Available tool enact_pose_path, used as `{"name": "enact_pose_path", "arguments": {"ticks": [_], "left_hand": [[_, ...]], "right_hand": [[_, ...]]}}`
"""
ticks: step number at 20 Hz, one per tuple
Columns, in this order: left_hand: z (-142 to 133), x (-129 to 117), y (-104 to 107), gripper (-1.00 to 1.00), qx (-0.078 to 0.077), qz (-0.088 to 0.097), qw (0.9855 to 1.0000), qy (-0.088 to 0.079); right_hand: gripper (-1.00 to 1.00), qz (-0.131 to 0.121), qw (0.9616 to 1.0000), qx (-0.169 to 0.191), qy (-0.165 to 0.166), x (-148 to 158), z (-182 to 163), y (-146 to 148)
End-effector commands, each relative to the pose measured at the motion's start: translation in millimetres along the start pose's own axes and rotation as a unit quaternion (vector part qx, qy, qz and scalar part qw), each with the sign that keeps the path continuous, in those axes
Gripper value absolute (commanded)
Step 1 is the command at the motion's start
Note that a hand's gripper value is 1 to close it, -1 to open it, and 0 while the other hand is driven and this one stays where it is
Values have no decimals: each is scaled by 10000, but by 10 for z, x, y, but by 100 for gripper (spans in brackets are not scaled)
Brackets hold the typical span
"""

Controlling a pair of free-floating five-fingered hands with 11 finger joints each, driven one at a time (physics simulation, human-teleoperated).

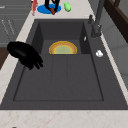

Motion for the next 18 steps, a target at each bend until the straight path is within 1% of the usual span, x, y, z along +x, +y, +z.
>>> {"name": "enact_pose_path", "arguments": {"ticks": [1, 2, 5, 6, 8, 9, 11, 12, 13, 15, 17, 18], "left_hand": [[-213, -198, -140, 100, -53, -18, 9999, 148], [-239, -265, -193, 100, -10, -18, 9999, 142], [-175, -509, -350, 100, 221, -13, 9997, 62], [-195, -583, -398, 100, 247, -16, 9997, 74], [-226, -702, -518, 100, 218, -32, 9997, 143], [-231, -769, -573, 100, 209, -32, 9997, 133], [-287, -910, -686, 100, 111, -28, 9999, 111], [-346, -956, -758, 100, 68, -14, 10000, 54], [-434, -968, -767, 100, -37, 13, 10000, 78], [-536, -1025, -844, 100, -70, 30, 9999, 102], [-590, -1127, -918, 100, -33, 53, 9999, 110], [-609, -1201, -963, 100, 16, 55, 9999, 108]], "right_hand": [[0, 0, 10000, 0, 0, 0, 0, 0], [0, 0, 10000, 0, 0, 0, 0, 0], [0, 0, 10000, 0, 0, 0, 0, 0], [0, 0, 10000, 0, 0, 0, 0, 0], [0, 0, 10000, 0, 0, 0, 0, 0], [0, 0, 10000, 0, 0, 0, 0, 0], [0, 0, 10000, 0, 0, 0, 0, 0], [0, 0, 10000, 0, 0, 0, 0, 0], [0, 0, 10000, 0, 0, 0, 0, 0], [0, 0, 10000, 0, 0, 0, 0, 0], [0, 0, 10000, 0, 0, 0, 0, 0], [0, 0, 10000, 0, 0, 0, 0, 0]]}}
